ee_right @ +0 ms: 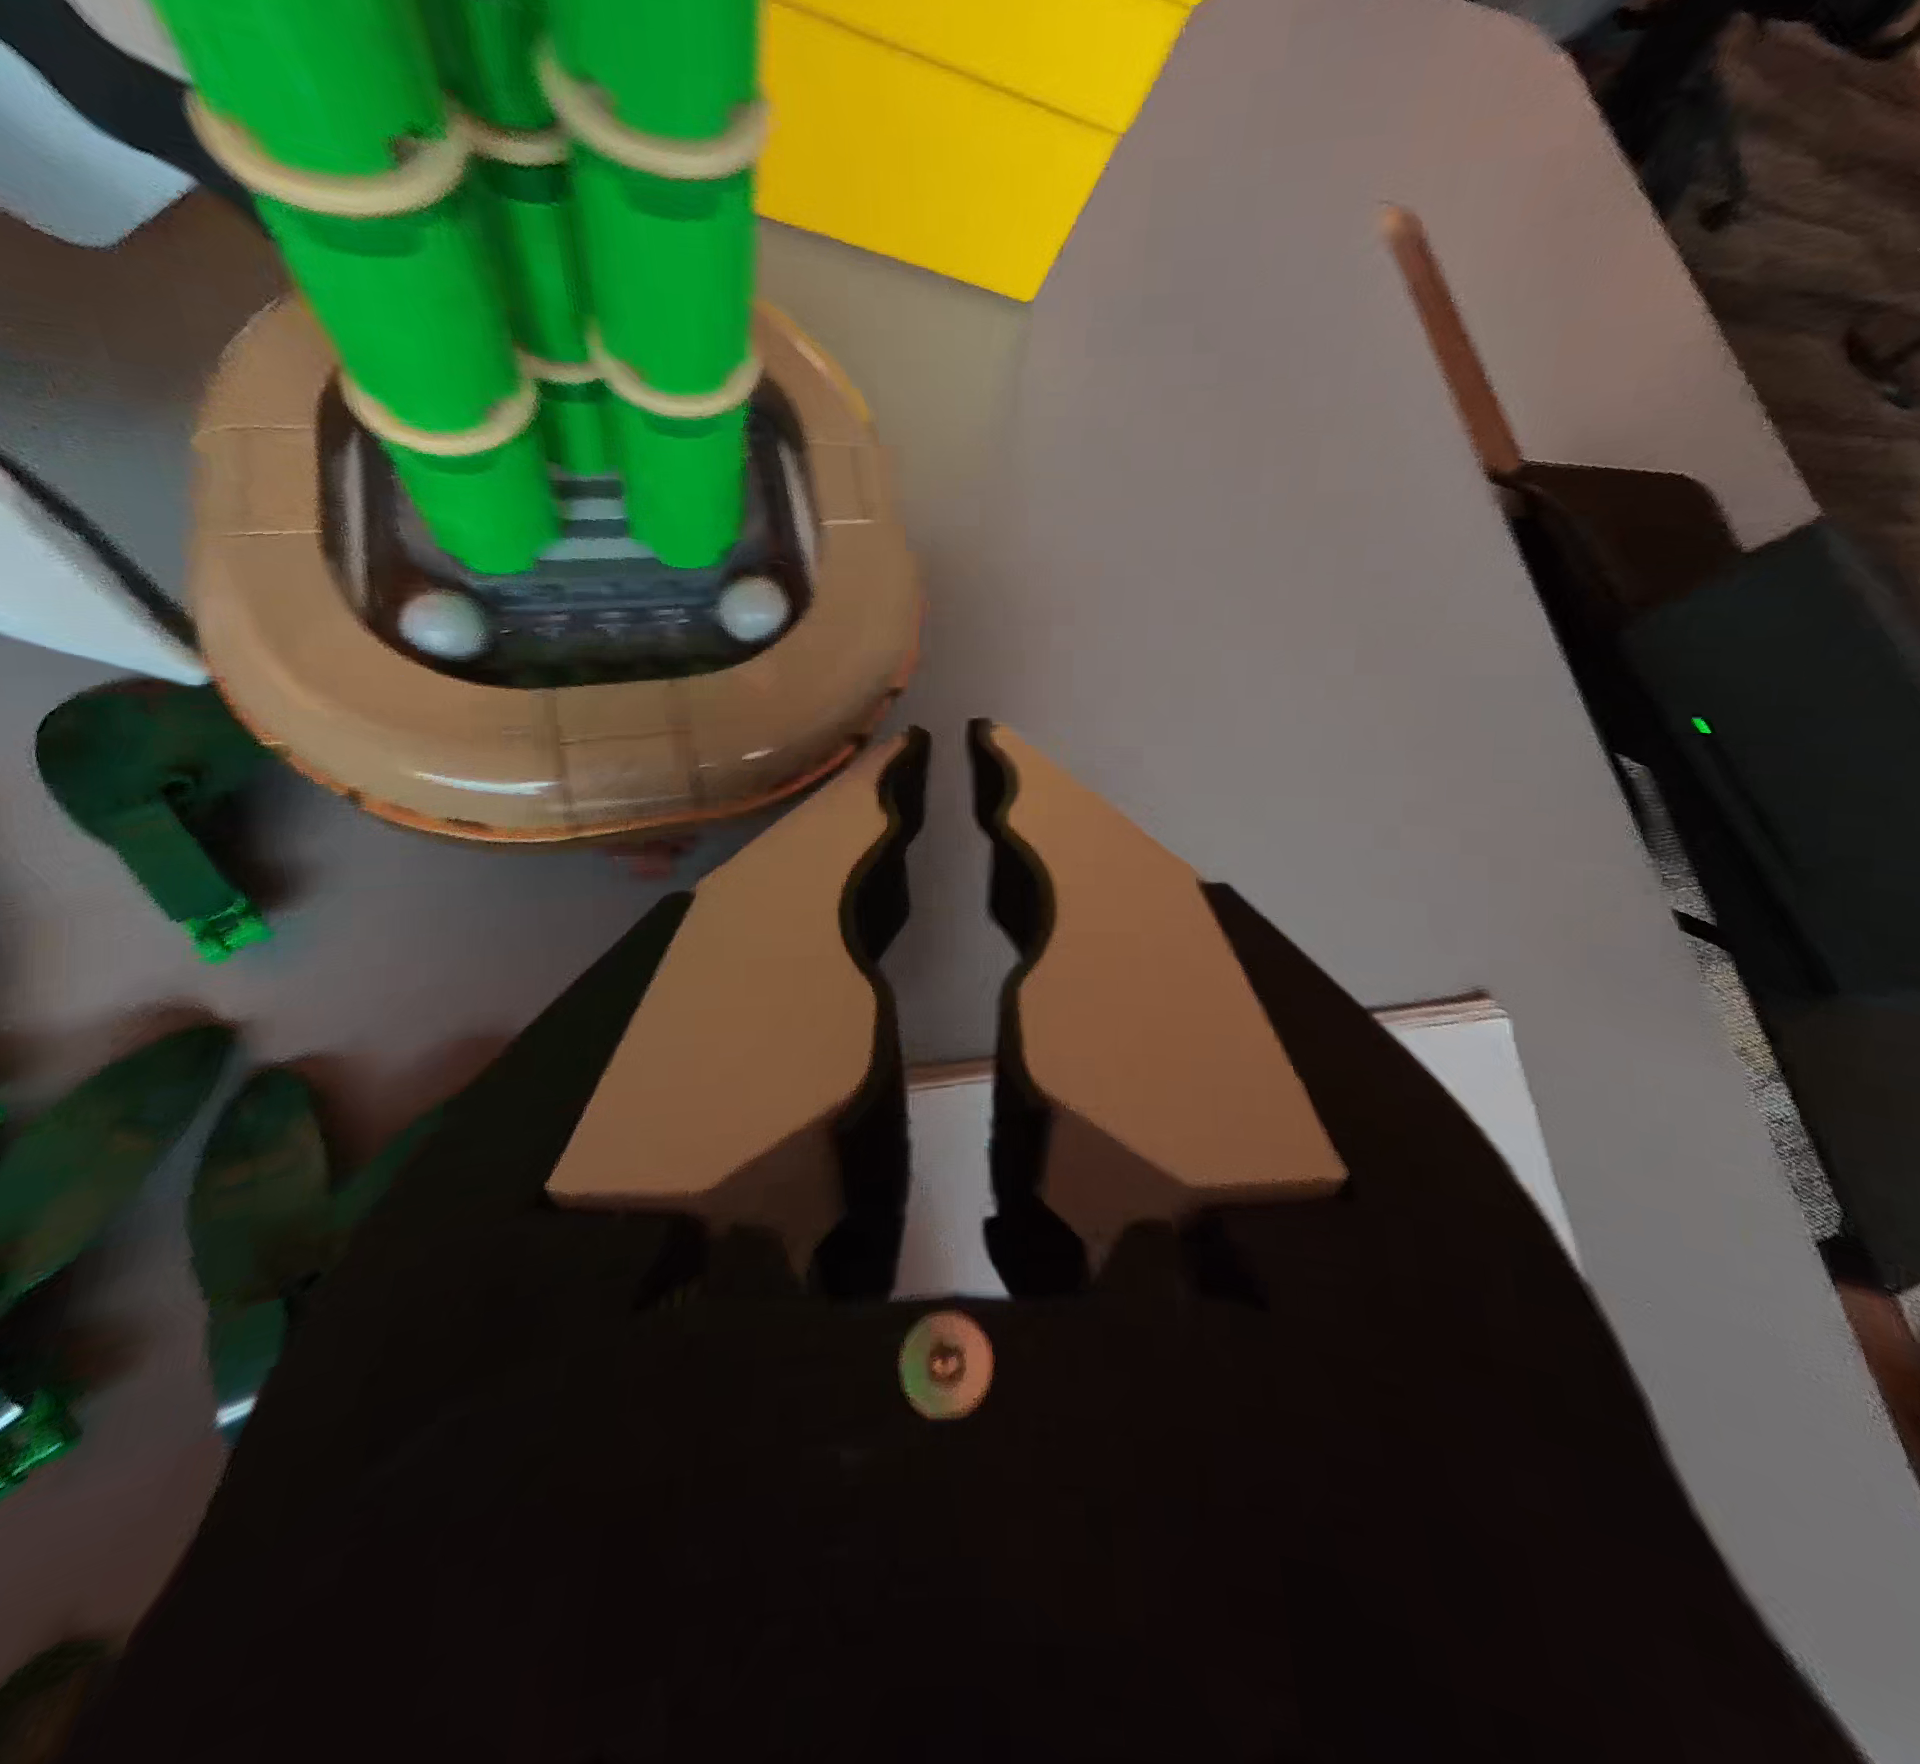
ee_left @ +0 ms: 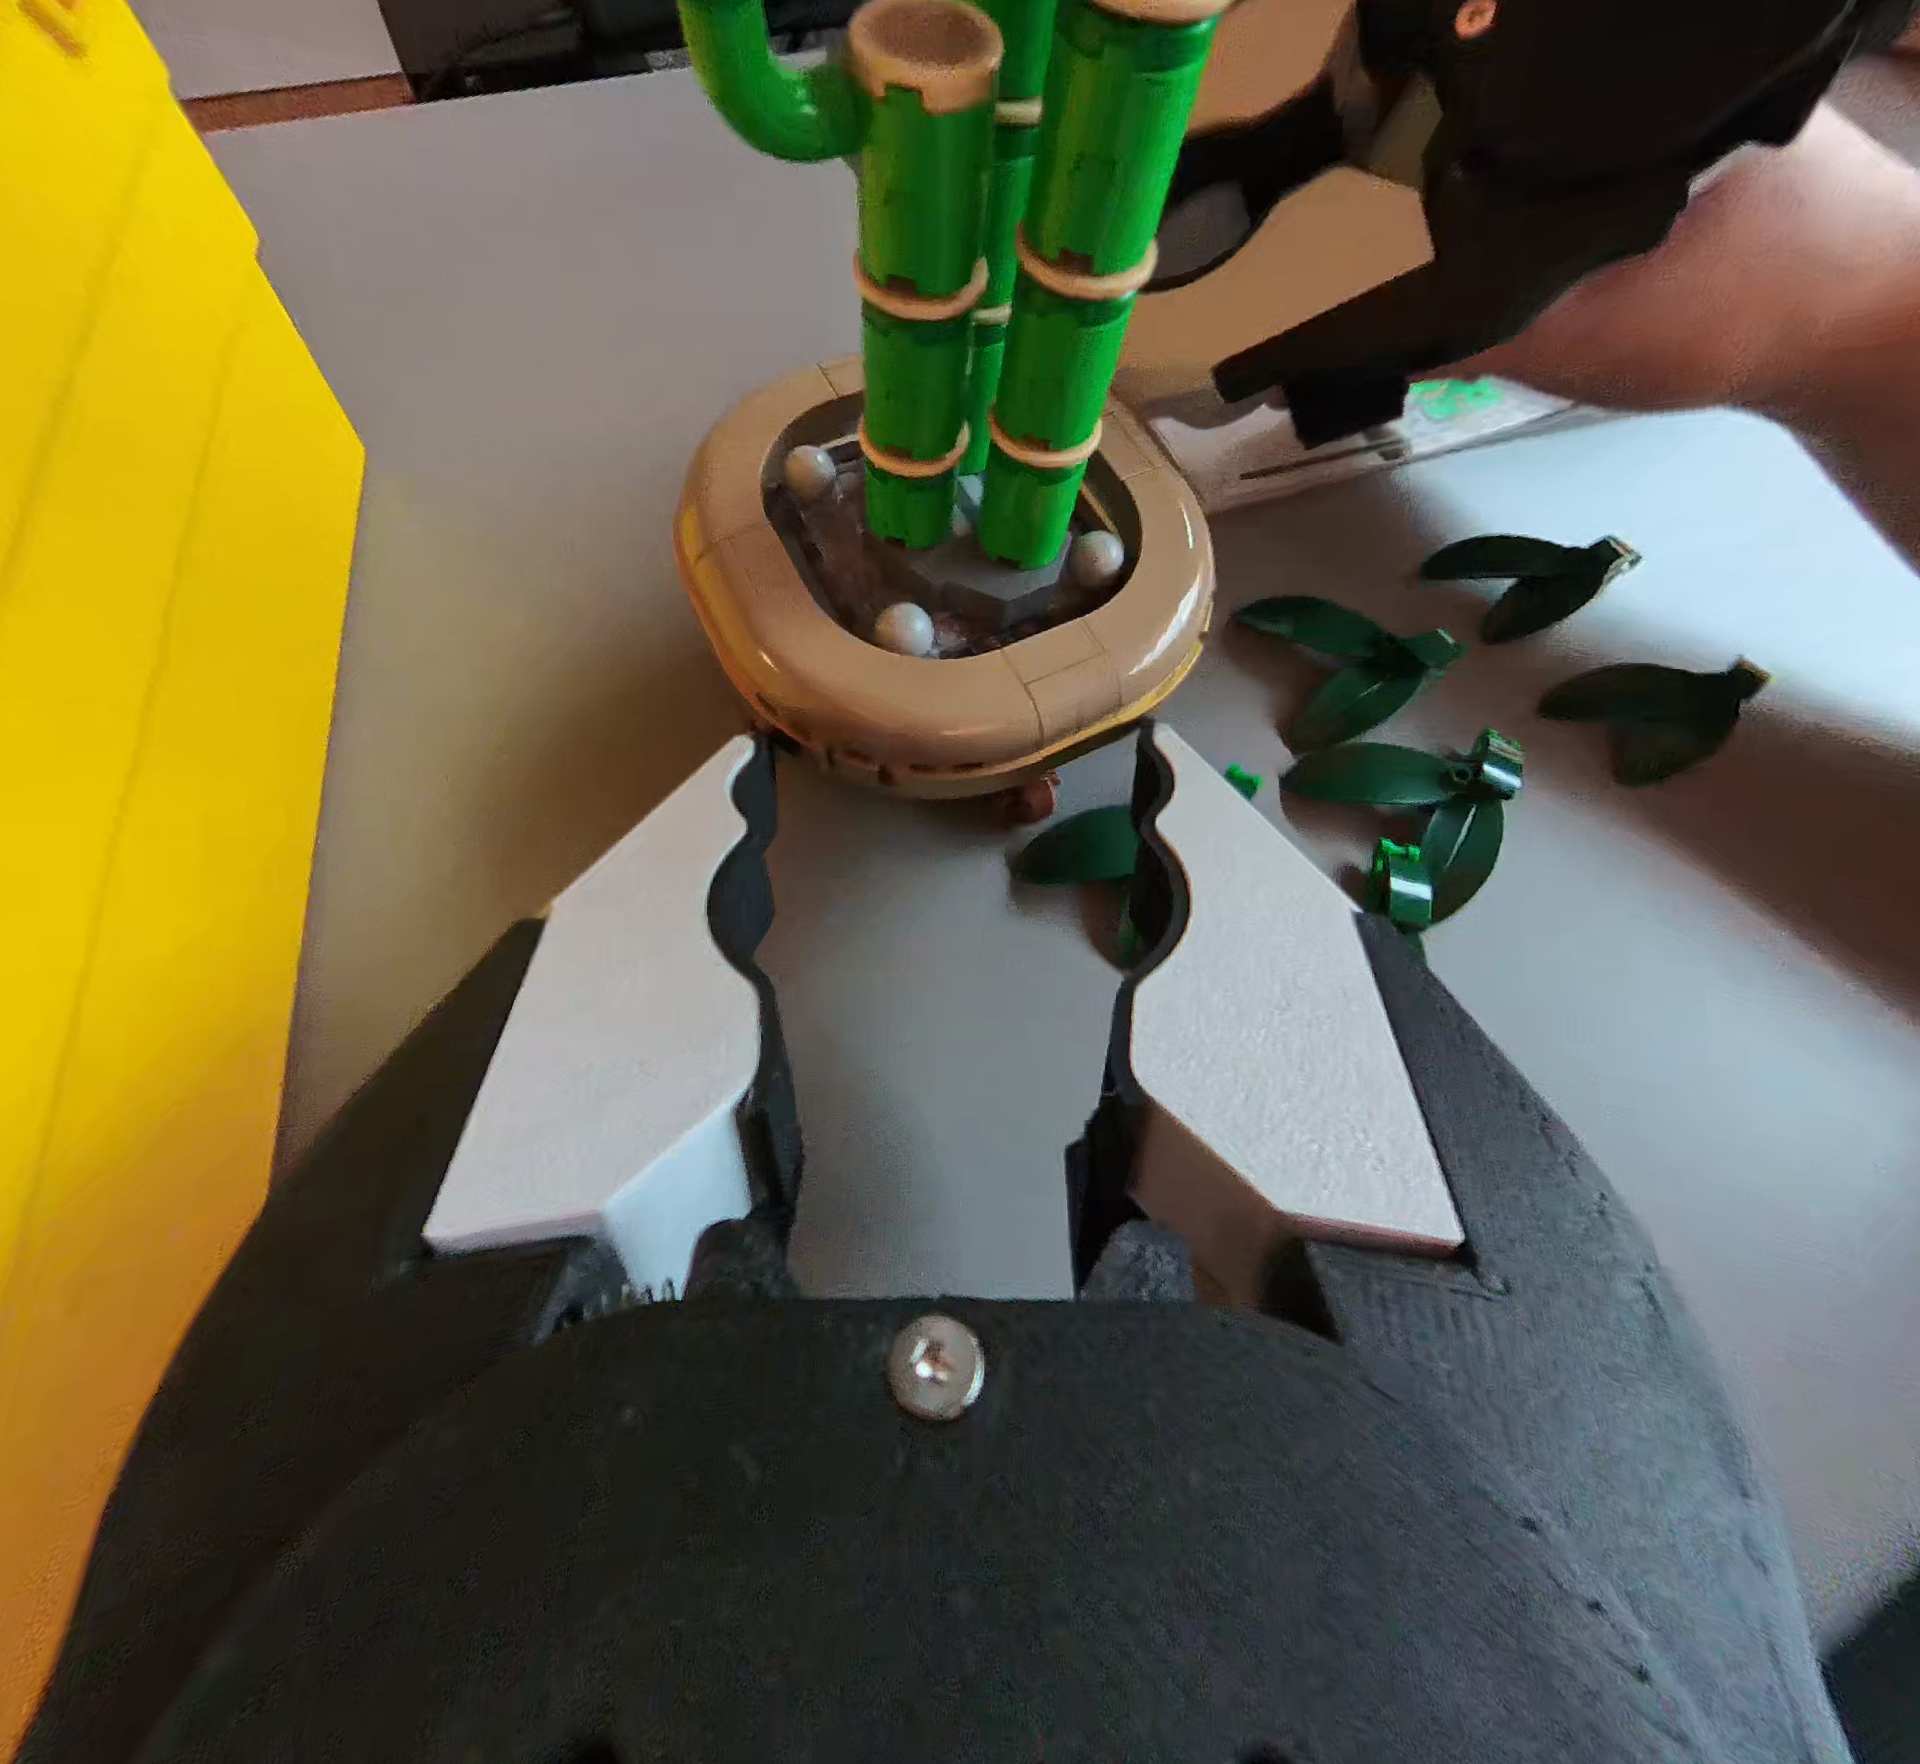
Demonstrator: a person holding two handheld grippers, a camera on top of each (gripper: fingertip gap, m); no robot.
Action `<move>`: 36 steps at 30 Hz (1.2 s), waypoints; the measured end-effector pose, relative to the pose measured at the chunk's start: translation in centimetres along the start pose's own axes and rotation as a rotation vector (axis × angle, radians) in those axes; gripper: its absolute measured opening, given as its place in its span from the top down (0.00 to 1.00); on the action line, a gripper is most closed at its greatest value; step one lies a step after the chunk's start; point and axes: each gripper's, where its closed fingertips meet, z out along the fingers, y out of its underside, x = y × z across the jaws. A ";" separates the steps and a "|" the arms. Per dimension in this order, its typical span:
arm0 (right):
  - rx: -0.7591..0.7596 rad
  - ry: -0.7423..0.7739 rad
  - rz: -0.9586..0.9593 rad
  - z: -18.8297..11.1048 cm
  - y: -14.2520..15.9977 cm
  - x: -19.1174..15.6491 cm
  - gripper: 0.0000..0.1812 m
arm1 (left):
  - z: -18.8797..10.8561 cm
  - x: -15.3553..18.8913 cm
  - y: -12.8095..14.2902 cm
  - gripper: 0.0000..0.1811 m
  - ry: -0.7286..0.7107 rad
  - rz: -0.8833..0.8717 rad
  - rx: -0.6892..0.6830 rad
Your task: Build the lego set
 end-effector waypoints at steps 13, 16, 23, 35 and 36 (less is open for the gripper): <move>-0.031 -0.016 -0.182 -2.9 0.0 -2.4 0.96 | -0.7 -2.4 0.5 0.68 0.044 -0.042 -0.068; -0.053 0.037 -0.210 -1.7 0.1 -0.1 0.92 | -1.6 -2.0 -0.2 0.70 0.045 -0.075 -0.001; -0.045 -0.078 -0.421 -0.2 -0.9 -1.8 0.93 | -1.1 -1.4 -0.2 0.60 -0.009 0.016 -0.027; -0.112 -0.042 -0.380 -4.0 0.7 -4.2 0.92 | 0.5 -2.2 -0.2 0.51 -0.018 0.243 -0.101; -0.118 -0.041 -0.306 -5.0 1.3 -4.0 0.90 | 0.2 -2.1 -0.3 0.51 -0.006 0.231 -0.076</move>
